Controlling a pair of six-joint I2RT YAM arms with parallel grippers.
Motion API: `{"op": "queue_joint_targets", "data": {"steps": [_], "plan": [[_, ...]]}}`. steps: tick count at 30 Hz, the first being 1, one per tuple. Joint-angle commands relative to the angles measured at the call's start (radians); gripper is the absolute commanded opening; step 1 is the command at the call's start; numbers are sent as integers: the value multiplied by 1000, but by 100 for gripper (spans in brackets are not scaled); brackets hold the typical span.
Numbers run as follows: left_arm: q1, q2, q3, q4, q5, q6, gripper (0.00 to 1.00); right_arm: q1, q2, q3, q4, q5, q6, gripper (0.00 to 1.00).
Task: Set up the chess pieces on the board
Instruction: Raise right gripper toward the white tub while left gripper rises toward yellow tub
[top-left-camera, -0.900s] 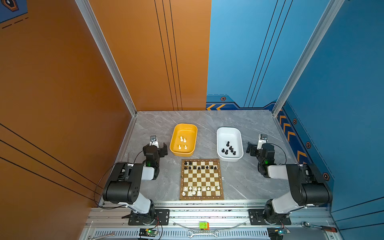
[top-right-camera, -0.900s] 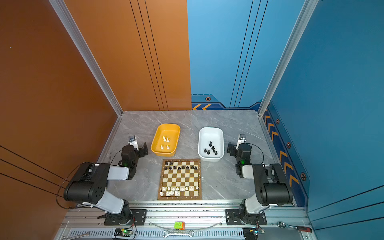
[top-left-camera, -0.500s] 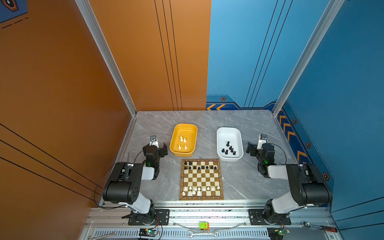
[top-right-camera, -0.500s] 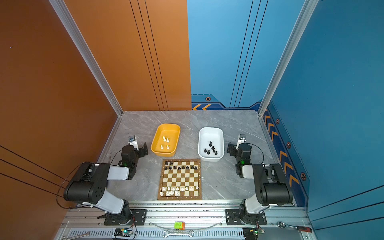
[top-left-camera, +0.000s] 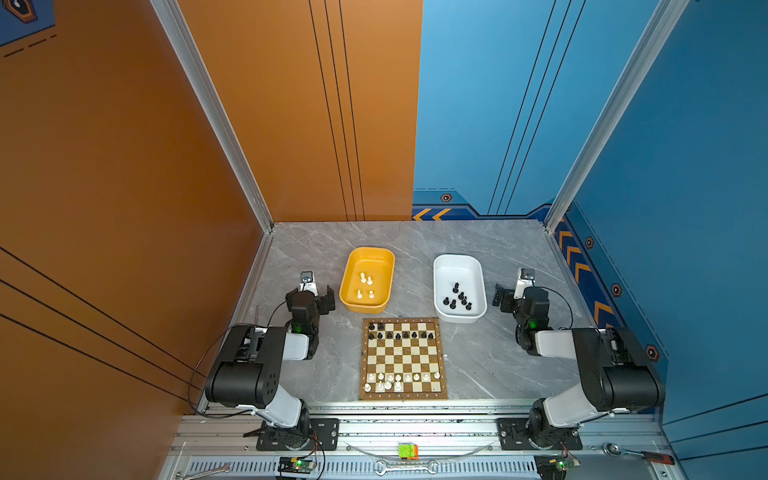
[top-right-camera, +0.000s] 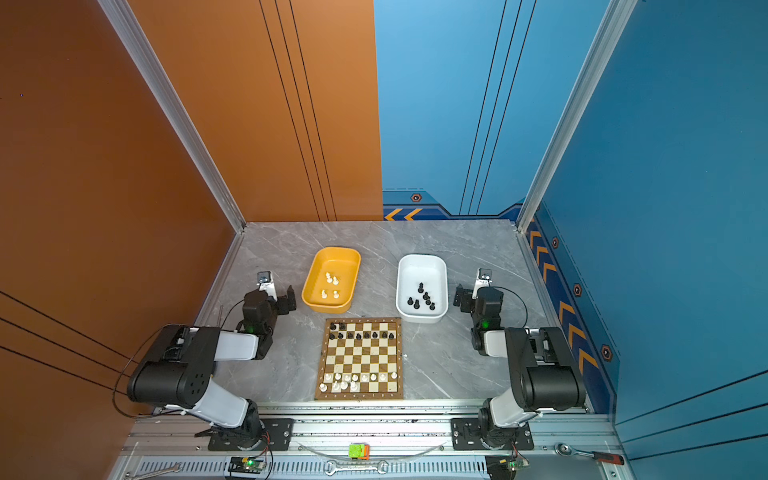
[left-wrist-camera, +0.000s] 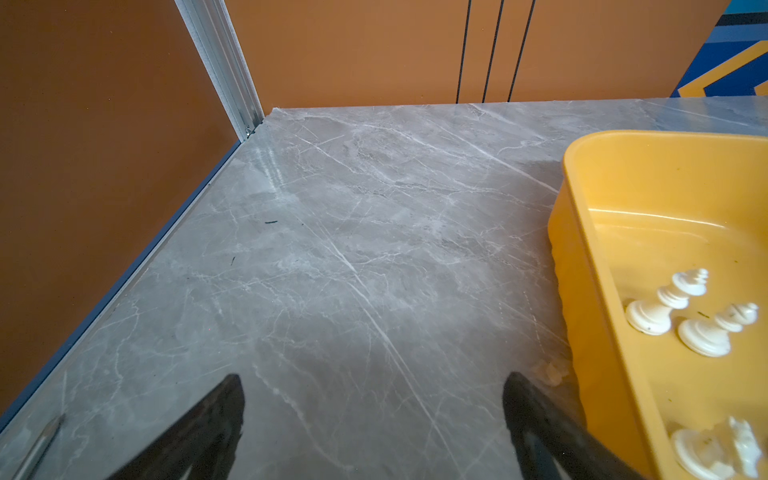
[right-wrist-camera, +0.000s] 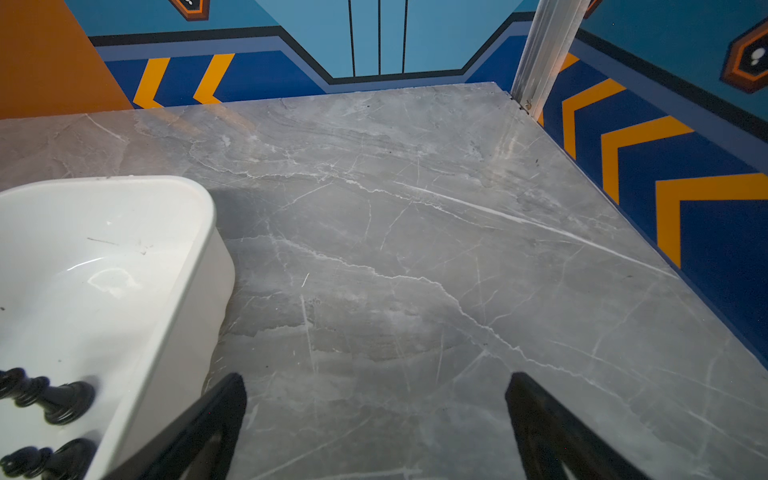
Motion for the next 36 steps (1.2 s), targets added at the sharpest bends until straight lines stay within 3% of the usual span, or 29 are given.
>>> {"op": "queue_joint_targets", "data": {"steps": [1,17,19,21,23,27,29,32,36], "plan": [[5,4,17,-14,22,12,98,-2,-16,9,-7,5,-9,100],[6,4,17,-15,26,11,98,-3,-15,6,-4,5,-9,100],[0,1,15,-12,10,13,99,4,-28,20,-22,61,7,100],[-20,-22,29,-53,-60,15,98,7,-94,79,-186,130,27,100],[-28,-74,99,-228,-153,-8,98,12,-175,166,-399,218,59,100],[-23,-151,278,-562,-167,-28,98,10,-270,377,-828,336,235,100],[-27,-178,360,-677,-116,-27,98,-15,-277,492,-1039,240,324,100],[-54,-197,475,-810,-64,-47,98,-32,-271,546,-1125,64,349,100],[-145,-187,589,-899,-77,-48,98,46,-210,670,-1269,147,323,96]]}}
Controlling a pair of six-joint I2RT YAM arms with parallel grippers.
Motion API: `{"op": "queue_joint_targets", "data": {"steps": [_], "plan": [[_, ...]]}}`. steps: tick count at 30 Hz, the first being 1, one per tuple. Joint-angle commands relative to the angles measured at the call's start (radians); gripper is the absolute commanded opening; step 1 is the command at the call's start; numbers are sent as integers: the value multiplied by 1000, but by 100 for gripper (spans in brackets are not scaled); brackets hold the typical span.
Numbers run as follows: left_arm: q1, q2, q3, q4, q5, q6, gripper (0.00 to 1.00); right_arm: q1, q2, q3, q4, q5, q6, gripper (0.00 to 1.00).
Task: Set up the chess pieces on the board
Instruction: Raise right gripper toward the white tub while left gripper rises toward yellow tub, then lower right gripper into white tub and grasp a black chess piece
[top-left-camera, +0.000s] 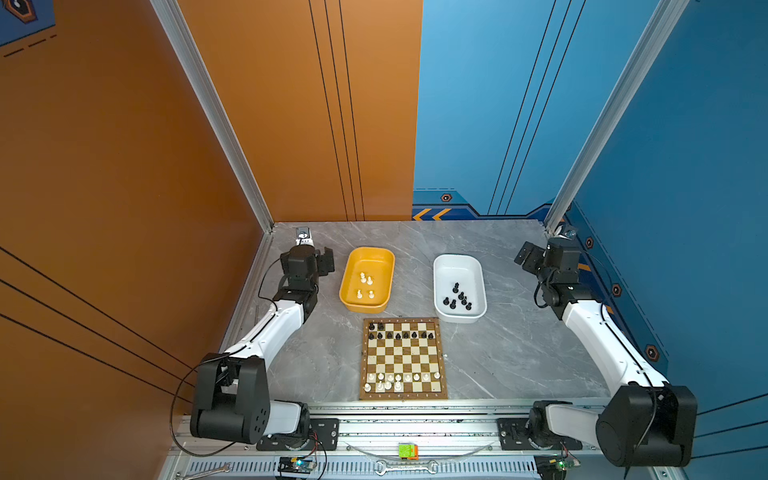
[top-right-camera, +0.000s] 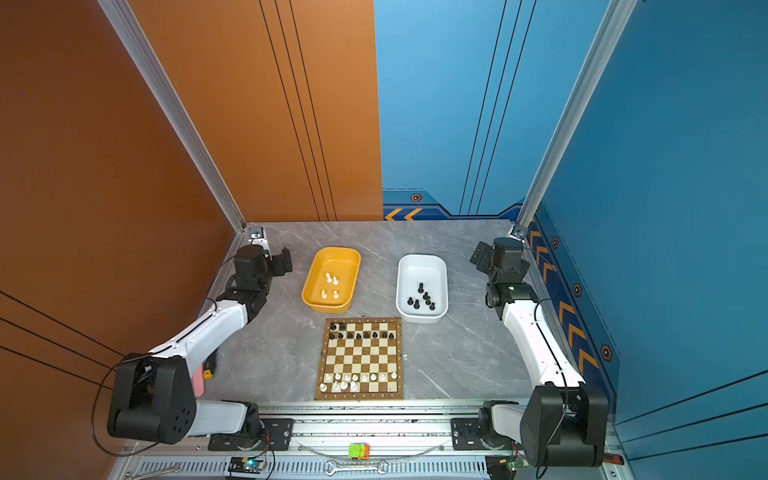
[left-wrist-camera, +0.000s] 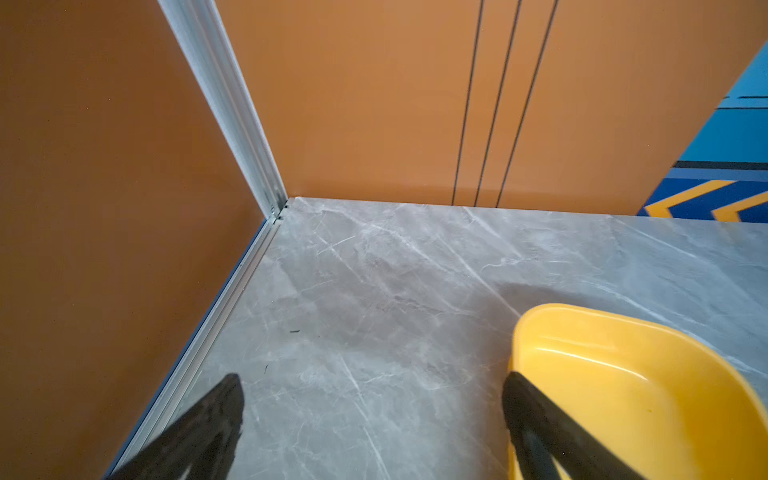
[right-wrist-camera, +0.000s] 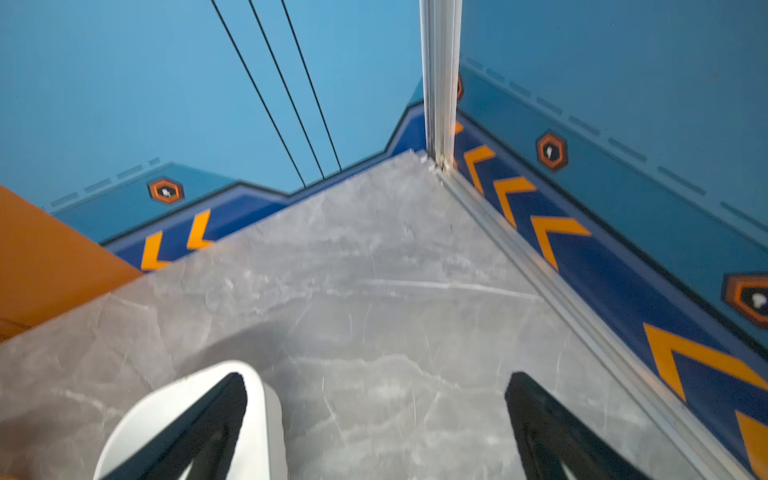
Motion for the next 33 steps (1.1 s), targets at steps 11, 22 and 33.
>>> {"op": "queue_joint_targets", "data": {"steps": [11,22,33], "plan": [[-366,112,313,-445,-115,-41,98,254,352,455,-606,9,-35,67],[-418,104,344,-481,-89,-95,98,366,580,581,-653,-55,-36,55],[-418,142,392,-501,-90,-90,98,357,735,654,-648,-138,-40,49]]}}
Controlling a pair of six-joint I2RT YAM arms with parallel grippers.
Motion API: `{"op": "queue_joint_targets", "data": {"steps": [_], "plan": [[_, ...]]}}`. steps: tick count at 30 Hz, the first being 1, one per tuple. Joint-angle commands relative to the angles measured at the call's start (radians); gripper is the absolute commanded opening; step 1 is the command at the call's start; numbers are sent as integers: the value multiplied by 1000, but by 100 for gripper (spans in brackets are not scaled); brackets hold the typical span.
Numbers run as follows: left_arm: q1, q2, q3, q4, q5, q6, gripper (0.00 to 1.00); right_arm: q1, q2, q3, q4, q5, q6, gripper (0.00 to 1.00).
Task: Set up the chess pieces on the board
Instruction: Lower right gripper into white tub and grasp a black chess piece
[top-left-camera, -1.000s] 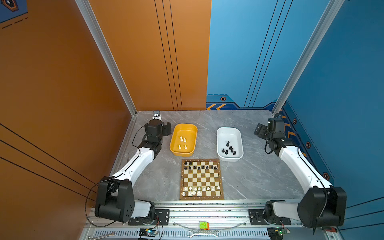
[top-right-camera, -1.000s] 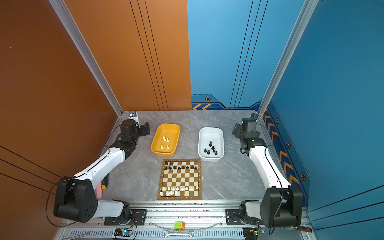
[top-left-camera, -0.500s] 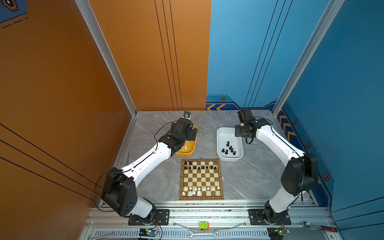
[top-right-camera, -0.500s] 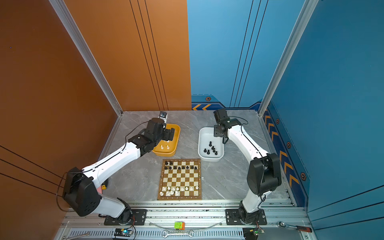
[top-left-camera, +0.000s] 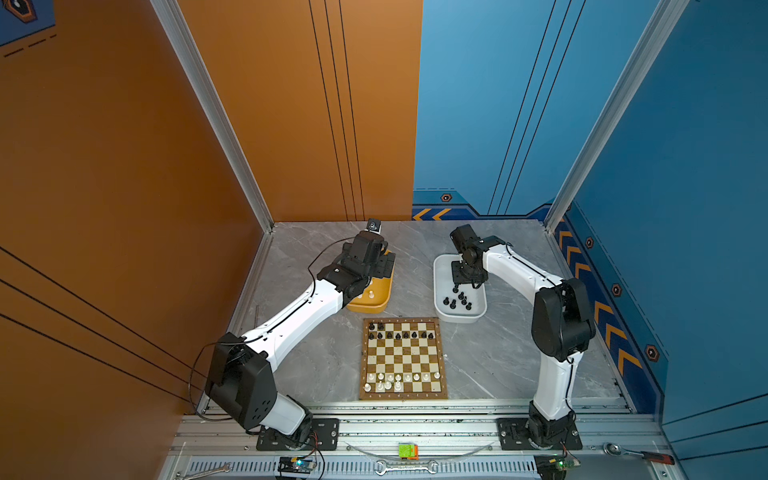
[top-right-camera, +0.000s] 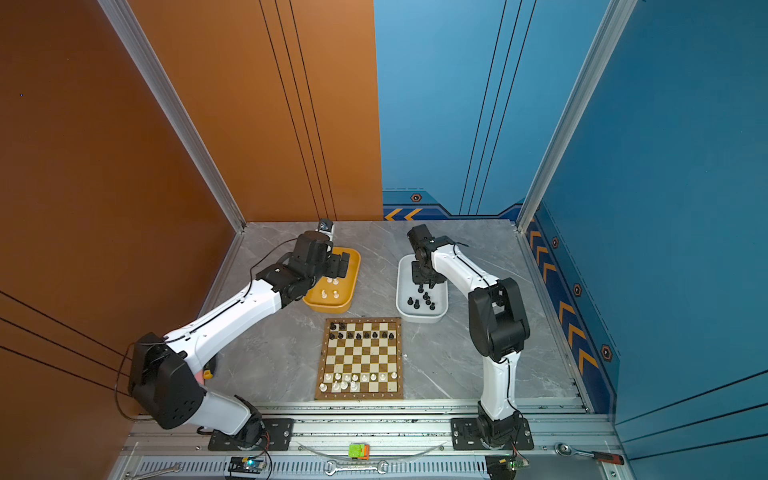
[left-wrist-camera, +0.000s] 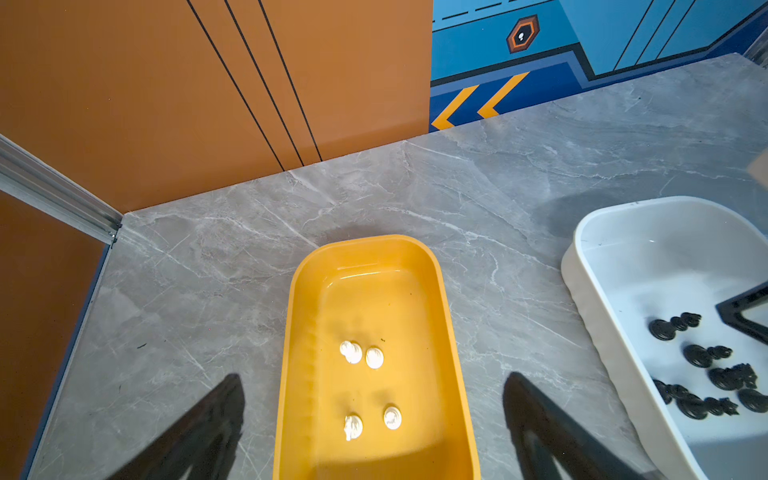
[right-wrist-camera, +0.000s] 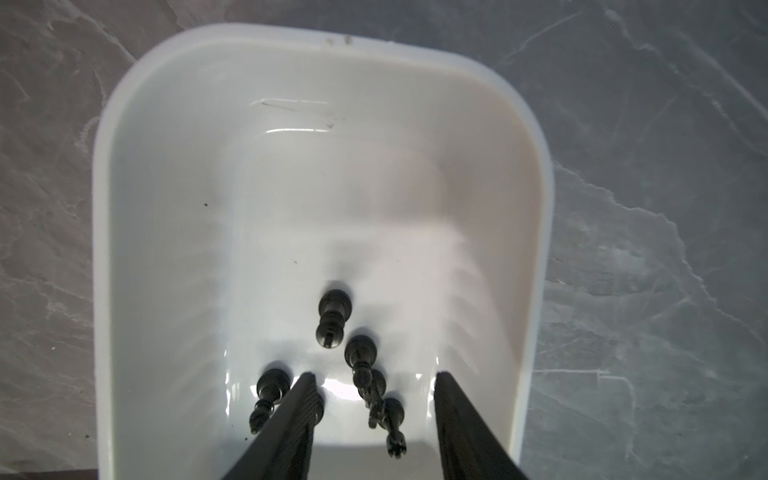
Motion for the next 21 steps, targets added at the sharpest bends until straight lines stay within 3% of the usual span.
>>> {"op": "queue_joint_targets", "data": {"steps": [1,21], "plan": [[-4,13,35,-23,-14,-14,98,-10,33,43,-23,-52,-9,49],[8,95,103,-56,-17,17,98,-52,159,105,-15,-176,11,35]]}}
